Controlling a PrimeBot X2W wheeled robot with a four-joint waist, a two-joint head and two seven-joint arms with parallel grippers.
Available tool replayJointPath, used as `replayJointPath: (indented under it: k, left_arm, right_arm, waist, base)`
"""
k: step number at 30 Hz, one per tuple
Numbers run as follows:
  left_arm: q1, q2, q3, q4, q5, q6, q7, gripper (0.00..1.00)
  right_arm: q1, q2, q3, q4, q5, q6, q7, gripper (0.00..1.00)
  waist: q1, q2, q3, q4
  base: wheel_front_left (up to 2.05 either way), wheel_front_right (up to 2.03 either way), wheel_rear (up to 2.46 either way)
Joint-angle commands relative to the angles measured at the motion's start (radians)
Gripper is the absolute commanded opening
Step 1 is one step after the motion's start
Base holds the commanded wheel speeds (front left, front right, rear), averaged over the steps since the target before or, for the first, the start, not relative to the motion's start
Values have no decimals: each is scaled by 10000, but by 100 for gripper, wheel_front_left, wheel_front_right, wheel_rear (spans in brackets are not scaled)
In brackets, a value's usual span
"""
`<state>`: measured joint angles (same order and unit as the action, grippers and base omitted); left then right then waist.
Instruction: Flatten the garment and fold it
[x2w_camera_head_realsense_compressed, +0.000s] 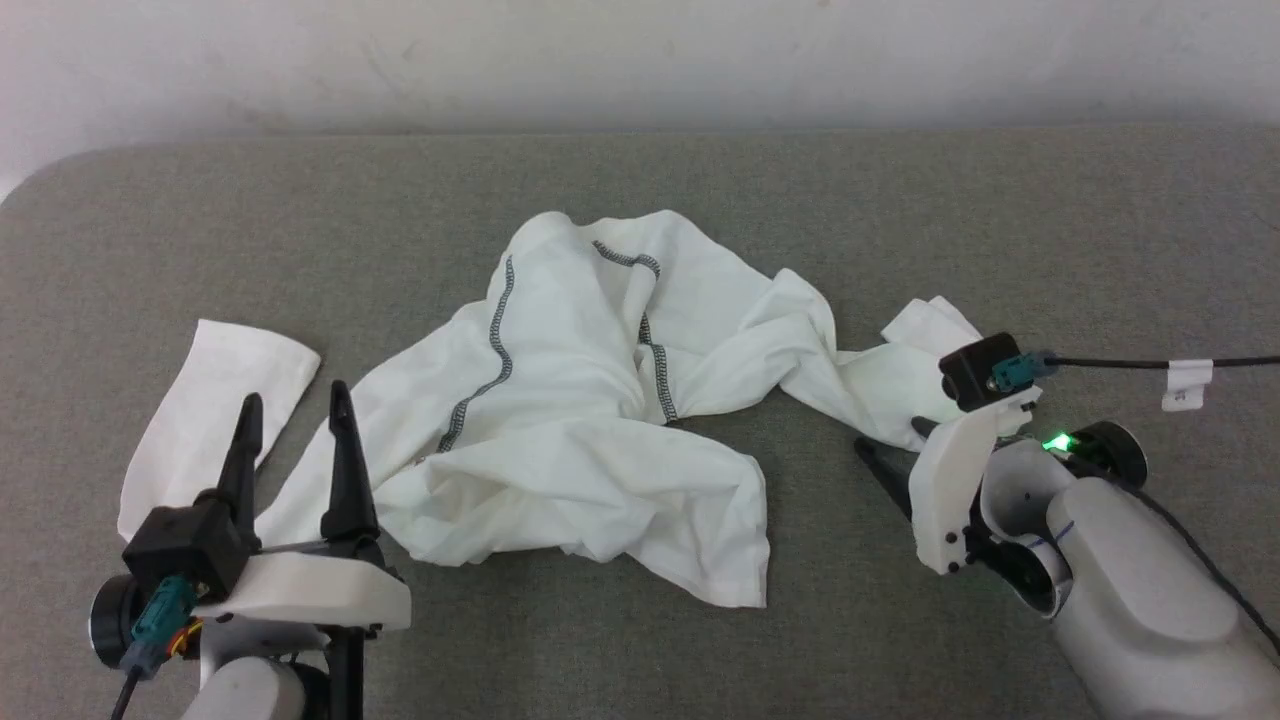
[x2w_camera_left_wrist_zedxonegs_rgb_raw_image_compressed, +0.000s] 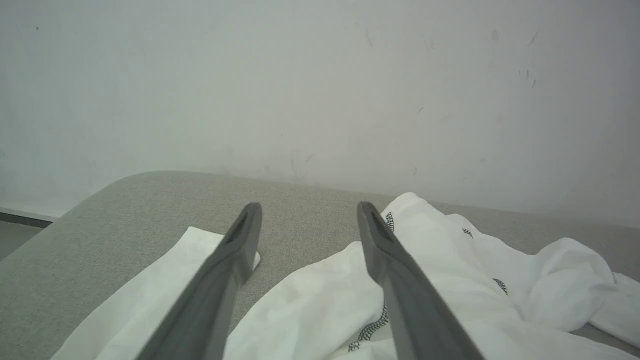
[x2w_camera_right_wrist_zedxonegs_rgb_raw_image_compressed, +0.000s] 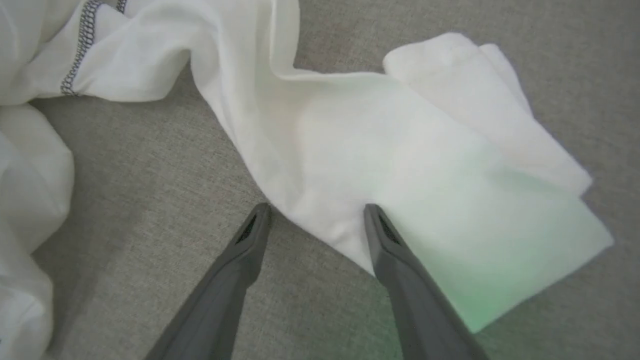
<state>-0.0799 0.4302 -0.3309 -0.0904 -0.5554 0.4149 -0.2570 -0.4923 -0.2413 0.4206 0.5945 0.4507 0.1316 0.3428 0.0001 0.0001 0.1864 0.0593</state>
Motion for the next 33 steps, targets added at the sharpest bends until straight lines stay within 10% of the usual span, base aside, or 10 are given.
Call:
replayJointPath:
  k: [1,5,6,8,21,33]
  left_arm:
    - [-170,-67,8,31,41,-74,-46,100]
    - [-318,-261,108,217,93,-313,-46,100]
    - [-330,-290,140,266,119,-349,-46,100]
    - [-316,-339,211,351,164,-405,-47,100]
    - [630,-265,766,623,56,-312,-39,100]
    - [1156,-7,834,552,-187,-217,406,100]
  right_arm:
    - [-129,-41,99,203,102,-9,76,100]
    - [-552,-35,812,1319,807,-9,749,93]
    - [-610,-37,934,1546,983,-9,928,43]
    - [-689,-6,1065,1881,1336,-9,1094,0]
    - [1068,-1531,-1072,-2,727,-9,-1825,0]
    - [6369,-530,-5784,-3936,-1516,-9,-172,0]
  waist:
    - [-1,-1,171,172]
    - [-1,-1,227,231]
    - [-1,-1,216,226]
    - [-1,-1,160,205]
    - [-1,-1,-745,-440]
    - [-1,-1,-927,-557]
  base:
    - [0,0,0]
    - [0,0,0]
    - [0,0,0]
    - [0,0,0]
    - [0,0,0]
    - [0,0,0]
